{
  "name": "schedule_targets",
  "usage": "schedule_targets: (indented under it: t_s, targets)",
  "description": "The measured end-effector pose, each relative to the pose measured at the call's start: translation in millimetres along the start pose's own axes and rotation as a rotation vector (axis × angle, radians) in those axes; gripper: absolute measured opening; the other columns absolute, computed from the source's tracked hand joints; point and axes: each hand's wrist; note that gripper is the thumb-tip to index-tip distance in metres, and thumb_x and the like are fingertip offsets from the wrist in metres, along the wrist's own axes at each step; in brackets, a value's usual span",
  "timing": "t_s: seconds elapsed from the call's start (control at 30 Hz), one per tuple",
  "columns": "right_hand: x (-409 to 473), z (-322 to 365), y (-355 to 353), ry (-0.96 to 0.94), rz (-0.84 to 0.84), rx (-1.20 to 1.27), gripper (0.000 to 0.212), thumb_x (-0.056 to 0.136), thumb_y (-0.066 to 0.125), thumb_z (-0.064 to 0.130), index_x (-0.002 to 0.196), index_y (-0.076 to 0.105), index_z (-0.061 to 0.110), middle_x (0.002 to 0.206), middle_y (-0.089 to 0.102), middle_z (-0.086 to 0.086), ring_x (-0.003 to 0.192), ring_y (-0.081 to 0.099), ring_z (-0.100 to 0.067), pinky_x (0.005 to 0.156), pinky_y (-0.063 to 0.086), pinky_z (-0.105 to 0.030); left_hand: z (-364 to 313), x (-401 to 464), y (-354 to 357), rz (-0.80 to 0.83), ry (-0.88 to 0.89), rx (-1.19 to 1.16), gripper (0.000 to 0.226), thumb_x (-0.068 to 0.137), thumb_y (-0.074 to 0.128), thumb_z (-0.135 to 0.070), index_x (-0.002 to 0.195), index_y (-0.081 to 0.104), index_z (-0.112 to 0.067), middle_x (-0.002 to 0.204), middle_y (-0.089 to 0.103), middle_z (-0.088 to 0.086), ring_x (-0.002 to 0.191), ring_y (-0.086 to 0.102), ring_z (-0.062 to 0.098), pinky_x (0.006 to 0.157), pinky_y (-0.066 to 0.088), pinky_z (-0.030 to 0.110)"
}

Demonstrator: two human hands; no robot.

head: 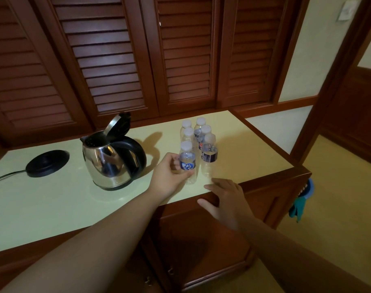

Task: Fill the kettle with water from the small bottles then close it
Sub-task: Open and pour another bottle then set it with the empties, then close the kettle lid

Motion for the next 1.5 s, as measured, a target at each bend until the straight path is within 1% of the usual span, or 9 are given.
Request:
schedule_targets:
  t_s: [0.43, 0.57, 0.67, 0.8, 0.97, 1.07, 1.27, 1.4, 1.5]
  targets:
    - [1.4, 0.3, 3.6, 0.023, 0.018, 0.023, 0.064, 0.088, 0.05, 0.077, 0.132, 0.064, 0.034, 0.146, 0.053, 0.008, 0.139, 0.041, -0.016, 0.113, 0.027, -0.039, 7.7, 3.8, 14.9, -0.042, -0.058, 0.017, 0.054, 0.068, 0.094, -0.042, 0.102, 0.059, -0.021, 0.09, 0.066, 0.001, 0.083, 0.065, 0.018, 0.081, 0.056, 0.033]
    - [3.5, 17.5, 14.6, -0.048, -0.087, 0.051, 0.053, 0.088, 0.06, 0.067, 0.12, 0.072, 0.026, 0.126, 0.066, 0.006, 0.122, 0.055, -0.018, 0.106, 0.038, -0.038, 27.5, -24.5, -12.3, -0.012, 0.027, 0.161, 0.031, 0.077, 0.088, -0.039, 0.091, 0.06, -0.038, 0.092, 0.067, -0.013, 0.081, 0.063, 0.004, 0.076, 0.052, 0.019]
    - [11.2, 46.6, 26.6, -0.115, -0.107, 0.151, 0.037, 0.09, 0.066, 0.051, 0.111, 0.074, 0.021, 0.113, 0.069, 0.007, 0.11, 0.061, -0.015, 0.099, 0.049, -0.041, 38.9, -53.7, -46.3, 0.052, 0.186, 0.36, 0.018, 0.086, 0.083, -0.032, 0.097, 0.068, -0.032, 0.089, 0.057, -0.029, 0.085, 0.057, -0.01, 0.073, 0.038, 0.005]
    - [34.0, 94.4, 39.0, -0.164, -0.127, 0.221, 0.036, 0.095, 0.056, 0.046, 0.102, 0.074, 0.016, 0.104, 0.07, 0.005, 0.101, 0.059, -0.014, 0.09, 0.051, -0.042, 54.6, -84.5, -97.1, -0.008, 0.199, 0.373, 0.016, 0.089, 0.08, -0.034, 0.1, 0.073, -0.026, 0.096, 0.058, -0.033, 0.089, 0.061, 0.004, 0.073, 0.044, 0.01]
    - [70.7, 167.2, 32.0, -0.145, -0.34, 0.386, 0.041, 0.098, 0.063, 0.037, 0.134, 0.058, 0.018, 0.131, 0.065, -0.007, 0.121, 0.051, -0.011, 0.103, 0.042, -0.034, 70.2, -91.4, -165.3, -0.262, 0.105, 0.196, 0.027, 0.081, 0.071, -0.054, 0.086, 0.058, -0.031, 0.095, 0.066, -0.015, 0.095, 0.064, 0.005, 0.079, 0.049, 0.016]
    - [97.0, 207.4, 20.0, -0.049, -0.325, 0.478, 0.073, 0.097, 0.064, 0.047, 0.158, 0.03, 0.025, 0.158, 0.042, 0.0, 0.141, 0.034, -0.006, 0.114, 0.03, -0.033, 77.3, -74.4, -199.1, -0.33, 0.012, 0.142, 0.043, 0.076, 0.081, -0.052, 0.097, 0.052, -0.029, 0.098, 0.062, -0.008, 0.096, 0.062, 0.011, 0.079, 0.052, 0.025]
    - [146.2, 264.9, 13.2, 0.014, -0.406, 0.581, 0.084, 0.096, 0.063, 0.051, 0.162, 0.018, 0.026, 0.163, 0.036, 0.003, 0.147, 0.036, -0.014, 0.117, 0.038, -0.037, 85.1, -25.1, -240.3, -0.125, -0.23, 0.031, 0.116, 0.063, 0.096, -0.051, 0.156, 0.034, -0.021, 0.143, 0.053, -0.008, 0.133, 0.051, 0.014, 0.1, 0.042, 0.026]
    - [173.5, 287.2, 15.2, -0.018, -0.452, 0.507, 0.064, 0.101, 0.053, 0.052, 0.156, 0.032, 0.029, 0.155, 0.047, 0.005, 0.14, 0.046, -0.012, 0.112, 0.046, -0.045, 95.1, -6.6, -245.0, 0.029, -0.154, 0.001, 0.068, 0.067, 0.095, -0.041, 0.122, 0.057, -0.031, 0.122, 0.065, -0.019, 0.115, 0.064, 0.009, 0.082, 0.05, 0.02]
    - [193.4, 299.9, 9.9, -0.096, -0.331, 0.21, 0.051, 0.102, 0.046, 0.054, 0.148, 0.041, 0.035, 0.141, 0.056, 0.001, 0.127, 0.052, -0.02, 0.107, 0.047, -0.049, 91.5, -4.0, -248.8, 0.073, -0.154, -0.05, 0.076, 0.069, 0.094, -0.036, 0.125, 0.043, -0.038, 0.118, 0.057, -0.024, 0.102, 0.058, -0.006, 0.072, 0.045, 0.011]
Point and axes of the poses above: each hand's wrist, its own x-axis towards the middle knuckle, its own y-axis out of the palm, z = x × y
